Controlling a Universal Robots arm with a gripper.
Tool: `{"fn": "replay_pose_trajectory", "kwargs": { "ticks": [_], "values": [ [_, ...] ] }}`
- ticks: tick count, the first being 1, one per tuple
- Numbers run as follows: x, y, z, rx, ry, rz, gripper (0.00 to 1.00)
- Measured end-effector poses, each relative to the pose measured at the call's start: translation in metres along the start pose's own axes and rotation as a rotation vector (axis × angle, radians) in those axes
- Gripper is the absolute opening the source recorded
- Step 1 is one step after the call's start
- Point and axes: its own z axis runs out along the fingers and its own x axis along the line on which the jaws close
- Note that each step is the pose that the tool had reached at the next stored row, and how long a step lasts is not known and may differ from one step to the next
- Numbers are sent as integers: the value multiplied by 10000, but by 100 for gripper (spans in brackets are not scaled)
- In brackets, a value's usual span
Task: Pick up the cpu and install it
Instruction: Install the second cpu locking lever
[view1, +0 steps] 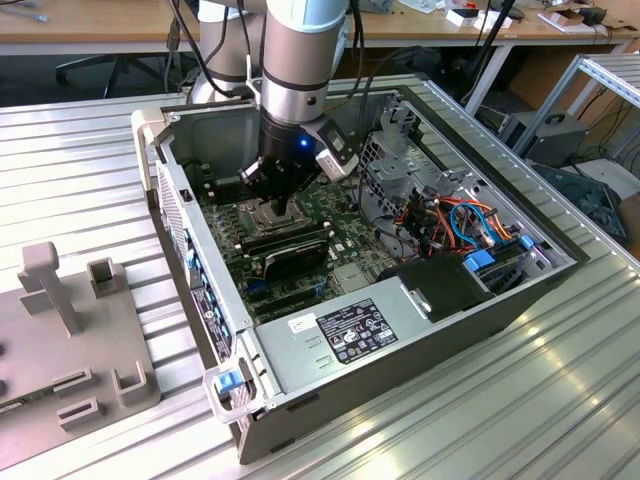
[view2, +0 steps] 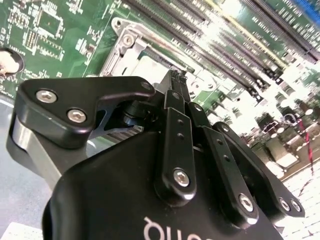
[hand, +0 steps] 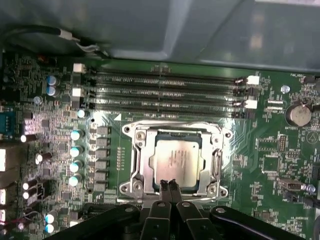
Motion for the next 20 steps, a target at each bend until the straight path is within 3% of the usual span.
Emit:
{"fn": "replay_pose_trajectory", "kwargs": {
  "ticks": [9,14,20],
  "values": [
    [-64,72,1,-1,-1,1,11],
    [-66,76,-54,0,16,1,11],
    [-77,75,-55,1,17,0,11]
  ]
}}
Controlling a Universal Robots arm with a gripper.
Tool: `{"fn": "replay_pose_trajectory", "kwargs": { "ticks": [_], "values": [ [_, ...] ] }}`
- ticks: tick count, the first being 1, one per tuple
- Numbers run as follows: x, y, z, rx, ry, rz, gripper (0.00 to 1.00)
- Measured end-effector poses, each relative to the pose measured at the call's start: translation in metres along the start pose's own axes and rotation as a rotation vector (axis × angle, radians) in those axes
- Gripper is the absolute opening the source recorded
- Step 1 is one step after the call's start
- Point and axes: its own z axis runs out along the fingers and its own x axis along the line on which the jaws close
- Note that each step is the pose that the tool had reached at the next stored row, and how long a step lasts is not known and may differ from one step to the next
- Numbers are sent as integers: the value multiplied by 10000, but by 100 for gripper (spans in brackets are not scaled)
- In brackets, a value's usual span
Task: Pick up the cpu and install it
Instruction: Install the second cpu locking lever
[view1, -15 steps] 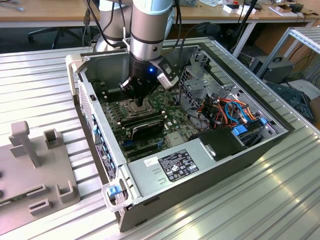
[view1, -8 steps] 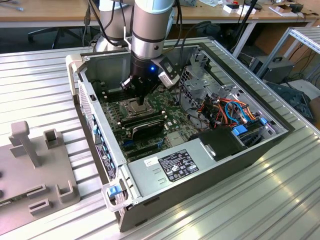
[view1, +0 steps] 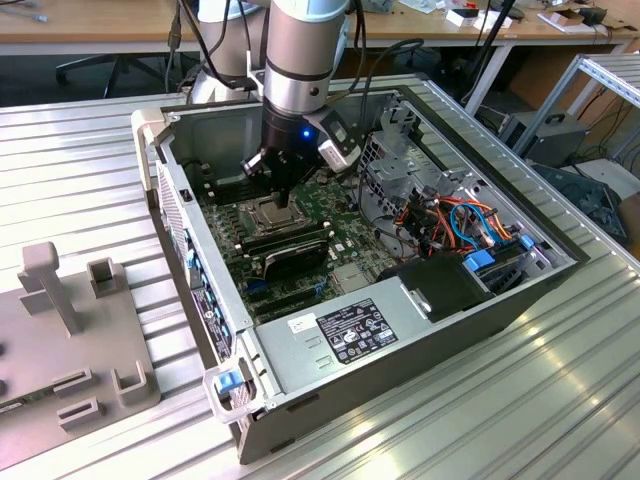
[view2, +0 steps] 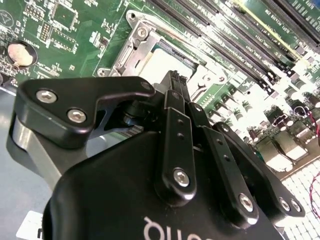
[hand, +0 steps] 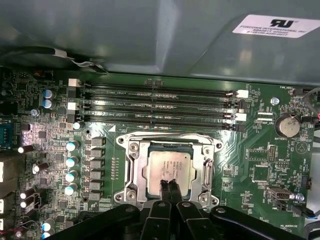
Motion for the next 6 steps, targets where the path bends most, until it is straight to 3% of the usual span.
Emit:
{"fn": "replay_pose_trajectory", "kwargs": {
  "ticks": [6],
  "values": [
    [-15,0,1,-1,-1,1,11]
  ]
}}
